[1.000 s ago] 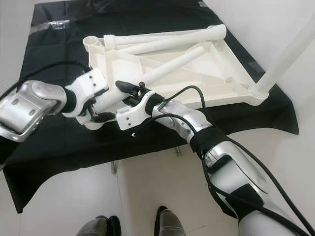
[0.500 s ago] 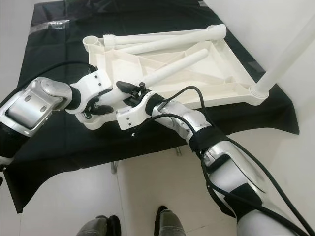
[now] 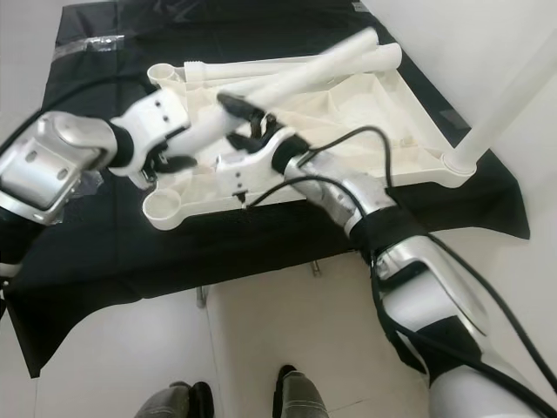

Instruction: Building children table

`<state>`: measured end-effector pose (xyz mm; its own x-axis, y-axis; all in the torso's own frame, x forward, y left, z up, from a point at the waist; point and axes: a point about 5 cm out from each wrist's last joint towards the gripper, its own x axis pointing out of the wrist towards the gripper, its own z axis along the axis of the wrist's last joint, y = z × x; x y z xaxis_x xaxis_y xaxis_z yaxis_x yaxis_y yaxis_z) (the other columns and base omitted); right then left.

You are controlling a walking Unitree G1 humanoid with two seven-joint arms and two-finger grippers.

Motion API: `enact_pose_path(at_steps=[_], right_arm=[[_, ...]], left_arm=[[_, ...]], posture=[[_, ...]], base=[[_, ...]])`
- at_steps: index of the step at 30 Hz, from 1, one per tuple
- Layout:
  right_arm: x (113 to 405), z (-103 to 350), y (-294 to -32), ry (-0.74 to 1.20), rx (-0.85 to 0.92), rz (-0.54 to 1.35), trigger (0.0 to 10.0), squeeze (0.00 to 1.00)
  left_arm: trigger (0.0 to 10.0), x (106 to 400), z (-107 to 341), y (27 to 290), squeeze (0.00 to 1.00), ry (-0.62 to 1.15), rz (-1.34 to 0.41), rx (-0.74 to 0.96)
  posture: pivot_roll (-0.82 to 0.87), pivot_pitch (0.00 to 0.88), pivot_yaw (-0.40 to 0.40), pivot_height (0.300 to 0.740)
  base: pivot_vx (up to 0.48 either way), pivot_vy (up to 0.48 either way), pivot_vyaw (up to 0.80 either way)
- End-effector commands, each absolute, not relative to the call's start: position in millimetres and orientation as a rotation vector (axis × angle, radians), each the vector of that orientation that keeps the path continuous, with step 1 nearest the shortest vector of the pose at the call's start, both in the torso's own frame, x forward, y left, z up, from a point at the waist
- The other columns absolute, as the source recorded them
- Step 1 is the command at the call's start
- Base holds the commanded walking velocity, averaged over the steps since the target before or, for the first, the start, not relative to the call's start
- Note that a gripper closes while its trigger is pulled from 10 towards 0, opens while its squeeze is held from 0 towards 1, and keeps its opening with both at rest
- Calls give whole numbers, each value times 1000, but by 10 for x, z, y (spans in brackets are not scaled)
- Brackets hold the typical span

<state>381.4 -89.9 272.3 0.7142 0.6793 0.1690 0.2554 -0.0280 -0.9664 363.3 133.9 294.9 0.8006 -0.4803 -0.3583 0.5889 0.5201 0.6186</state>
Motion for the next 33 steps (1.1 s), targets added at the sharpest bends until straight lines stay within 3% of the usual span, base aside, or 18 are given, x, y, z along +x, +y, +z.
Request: enact_pose_path(at_steps=[1,7,10,13,14,15,17,18,19,20,21,23,24,29,30,31,32,33], right_arm=[[3832,2926,-999,-819,-1579,290,10000,1000],[3870,3051,-1220,-793,-1559,188,10000,1000],[3911,3164,-1636,-642,-1283,77,10000,1000],[3913,3166,-1705,-611,-1201,67,10000,1000],[3913,3146,-1735,-577,-1073,80,10000,310],[3909,3109,-1739,-541,-936,114,10000,0],[3909,3109,-1739,-541,-936,114,10000,0],[3901,3073,-1721,-514,-794,157,10000,0],[3901,3073,-1721,-514,-794,157,10000,0],[3866,3022,-1656,-490,-617,240,10000,0],[3752,2995,-1514,-474,-279,434,10000,0],[3697,3006,-1462,-480,-194,510,10000,0],[3610,3040,-1401,-491,-98,618,10000,0],[3472,3081,-1346,-510,6,776,10000,0],[3413,3082,-1331,-513,34,841,10000,0],[3413,3082,-1331,-513,34,841,10000,0],[3236,3173,-1408,-553,121,1012,10000,0],[3177,3211,-1455,-570,145,1072,10000,0]], left_arm=[[0,3654,2895,1514,0,198,-588,801],[0,3662,2987,1676,0,177,-511,801],[0,3709,3134,2076,0,134,-291,789],[0,3719,3163,2153,0,115,-242,790],[0,3730,3194,2203,0,81,-205,758],[0,3738,3229,2230,0,32,-180,714],[0,3738,3229,2230,0,32,-180,714],[0,3736,3269,2204,0,-29,-197,643],[0,3736,3269,2204,0,-29,-197,643],[0,3697,3341,2095,0,-139,-291,508],[0,3547,3423,1913,0,-259,-538,192],[0,3445,3430,1840,0,-286,-675,123],[1412,3258,3411,1749,0,-300,-897,43],[902,3050,3399,1704,0,-323,-1111,-62],[3412,3020,3393,1724,0,-316,-1154,-104],[3412,3020,3393,1724,0,-316,-1154,-104],[10000,2877,3316,1751,0,-303,-1332,-170],[10000,2827,3284,1766,0,-303,-1385,-189]], posture=[[16,214,-1,740],[19,213,-3,740],[17,212,-5,740],[14,213,-5,740],[12,215,-5,740],[11,215,-6,740],[11,215,-6,740],[9,217,-6,740],[9,217,-6,740],[8,216,-7,740],[9,217,-8,740],[13,218,-7,740],[12,218,-7,740],[15,220,-8,740],[16,219,-8,740],[16,219,-8,740],[19,220,-9,740],[18,221,-10,740]], base=[[0,0,0],[0,0,0],[0,0,0],[0,0,0],[0,0,0],[0,0,0],[0,0,0],[0,0,0],[0,0,0],[0,0,0],[0,0,0],[0,0,0],[0,0,0],[0,0,0],[0,0,0],[0,0,0],[0,0,0],[0,0,0]])
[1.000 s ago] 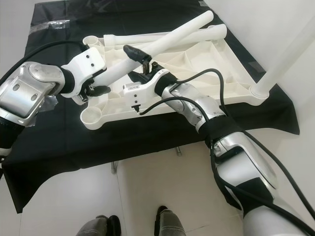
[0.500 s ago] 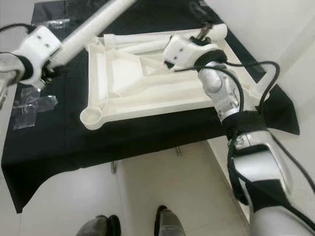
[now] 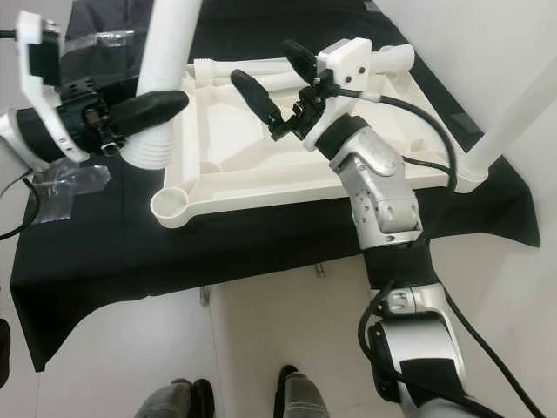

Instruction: Building children table

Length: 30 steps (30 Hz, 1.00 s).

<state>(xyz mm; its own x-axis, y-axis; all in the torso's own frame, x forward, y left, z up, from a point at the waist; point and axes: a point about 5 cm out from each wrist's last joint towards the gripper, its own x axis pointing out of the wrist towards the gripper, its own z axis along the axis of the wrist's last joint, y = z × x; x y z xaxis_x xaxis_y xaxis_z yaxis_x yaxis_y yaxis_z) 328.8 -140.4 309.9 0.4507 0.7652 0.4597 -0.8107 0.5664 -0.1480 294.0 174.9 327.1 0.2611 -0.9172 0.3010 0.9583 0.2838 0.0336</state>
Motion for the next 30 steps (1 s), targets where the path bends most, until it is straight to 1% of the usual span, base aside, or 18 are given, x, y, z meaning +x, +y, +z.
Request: enact_pose_path(at_steps=[1,2,3,4,5,6,8,10,11,12,14,18,20,22,26,30], right_arm=[[3151,3233,-1486,-580,155,1099,10000,0],[3151,3233,-1486,-580,155,1099,10000,0],[3098,3231,-1565,-573,138,1160,10000,0],[3098,3231,-1565,-573,138,1160,10000,0],[3022,3217,-1644,-548,139,1236,10000,0],[3022,3217,-1644,-548,139,1236,10000,0],[2882,3170,-1740,-476,131,1374,10000,0],[2882,3170,-1740,-476,131,1374,10000,0],[2817,3148,-1730,-427,137,1445,10000,0],[2756,3125,-1684,-380,133,1516,10000,0],[2692,3083,-1515,-299,115,1621,10000,0],[2674,3058,-1431,-262,100,1654,10000,0],[2692,3026,-1332,-244,104,1663,10000,0],[2693,3020,-1294,-241,112,1668,10000,0],[2671,3002,-1206,-219,155,1694,10000,0],[2641,2940,-1116,-182,194,1704,10000,0]], left_arm=[[10000,2804,3266,1773,0,-304,-1408,-195],[10000,2804,3266,1773,0,-304,-1408,-195],[10000,2792,3235,1787,0,-289,-1421,-188],[10000,2792,3235,1787,0,-289,-1421,-188],[10000,2750,3204,1805,0,-287,-1446,-178],[10000,2750,3204,1805,0,-287,-1446,-178],[10000,2643,3144,1823,0,-263,-1518,-143],[10000,2643,3144,1823,0,-263,-1518,-143],[10000,2604,3100,1819,0,-223,-1545,-117],[10000,2582,3044,1805,0,-183,-1564,-78],[10000,2641,2898,1742,0,-107,-1541,29],[10000,2668,2818,1706,0,-71,-1538,81],[10000,2664,2730,1620,0,-30,-1565,116],[10000,2664,2694,1582,0,-19,-1573,136],[10000,2696,2654,1513,0,-29,-1569,158],[10000,2805,2643,1474,0,-55,-1507,155]], posture=[[18,221,-10,740],[18,221,-10,740],[17,222,-13,740],[17,222,-13,740],[17,223,-14,740],[17,223,-14,740],[13,226,-13,740],[13,226,-13,740],[11,229,-14,740],[10,229,-14,740],[8,233,-17,740],[8,233,-18,740],[7,235,-22,740],[5,238,-23,740],[-6,238,-24,740],[-12,233,-26,740]], base=[[0,0,0],[0,0,0],[0,0,0],[0,0,0],[0,0,0],[0,0,0],[0,0,0],[0,0,0],[0,0,0],[0,0,0],[0,0,0],[0,0,0],[0,0,0],[0,0,0],[0,0,0],[0,0,0]])
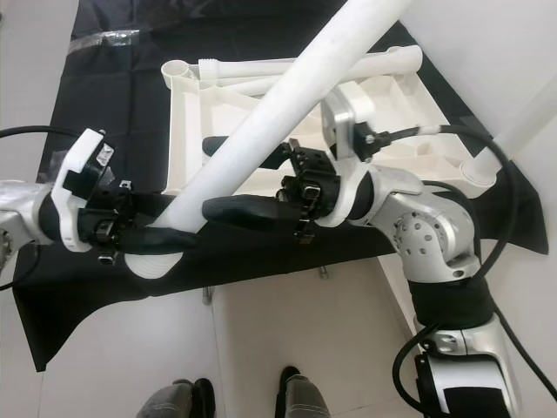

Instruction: Building children table

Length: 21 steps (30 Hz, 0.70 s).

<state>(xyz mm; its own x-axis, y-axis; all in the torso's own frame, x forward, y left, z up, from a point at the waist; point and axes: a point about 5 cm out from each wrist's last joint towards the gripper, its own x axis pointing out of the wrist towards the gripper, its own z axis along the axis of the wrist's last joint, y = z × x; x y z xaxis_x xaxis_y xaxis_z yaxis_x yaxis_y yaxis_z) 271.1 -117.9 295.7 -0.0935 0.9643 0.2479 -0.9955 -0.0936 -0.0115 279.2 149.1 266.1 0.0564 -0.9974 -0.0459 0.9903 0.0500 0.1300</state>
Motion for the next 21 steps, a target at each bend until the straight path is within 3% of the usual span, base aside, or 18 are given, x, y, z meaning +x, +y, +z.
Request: enact_pose_path(at_steps=[1,10,21], right_arm=[[2642,2908,-1072,-173,206,1695,10000,0],[2778,2838,-858,-197,221,1555,10000,0],[2835,2762,-674,-255,76,1472,10000,0]], left_arm=[[10000,2835,2637,1457,0,-67,-1494,164],[10000,2881,2655,1351,0,-117,-1504,155],[10000,2902,2627,1332,0,-132,-1505,126]], posture=[[-10,231,-27,740],[-13,222,-23,740],[-6,205,-16,740]], base=[[0,0,0],[0,0,0],[0,0,0]])
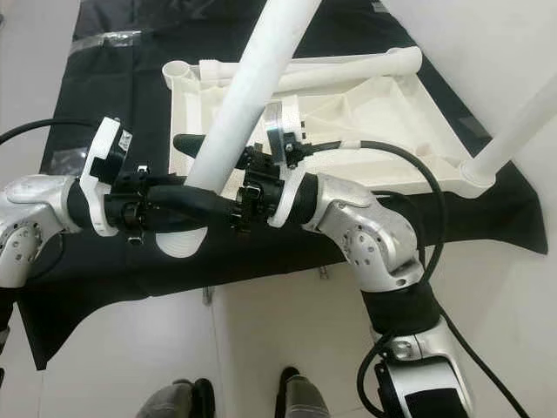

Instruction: Building children table

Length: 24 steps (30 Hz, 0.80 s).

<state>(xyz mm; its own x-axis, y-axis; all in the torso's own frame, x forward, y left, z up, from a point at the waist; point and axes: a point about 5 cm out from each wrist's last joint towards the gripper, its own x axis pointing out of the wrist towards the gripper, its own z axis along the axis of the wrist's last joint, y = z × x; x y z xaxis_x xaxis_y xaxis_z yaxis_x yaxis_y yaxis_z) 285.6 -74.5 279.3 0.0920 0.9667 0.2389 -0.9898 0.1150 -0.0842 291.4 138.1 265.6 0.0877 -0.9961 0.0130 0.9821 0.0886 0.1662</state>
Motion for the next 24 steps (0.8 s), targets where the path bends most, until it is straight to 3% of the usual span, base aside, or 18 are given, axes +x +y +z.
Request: enact_pose_path(at_steps=[1,10,22,23,24], right_arm=[[2860,2754,-644,-260,63,1453,10000,0],[3061,2820,-581,-294,100,1318,10000,0],[3035,2854,-724,-296,160,1406,10000,0],[3031,2854,-727,-293,149,1417,8275,0],[3024,2854,-731,-292,134,1430,4039,0]], left_arm=[[10000,2898,2622,1328,0,-133,-1506,124],[10000,2859,2607,1302,0,-138,-1527,112],[10000,2824,2570,1332,0,-109,-1547,147],[10000,2825,2569,1335,0,-107,-1548,148],[10000,2824,2567,1336,0,-105,-1549,150]], posture=[[-3,204,-17,740],[5,206,-19,740],[0,209,-22,740],[-1,210,-21,740],[-1,210,-21,740]], base=[[0,0,0],[0,0,0],[0,0,0],[0,0,0],[0,0,0]])
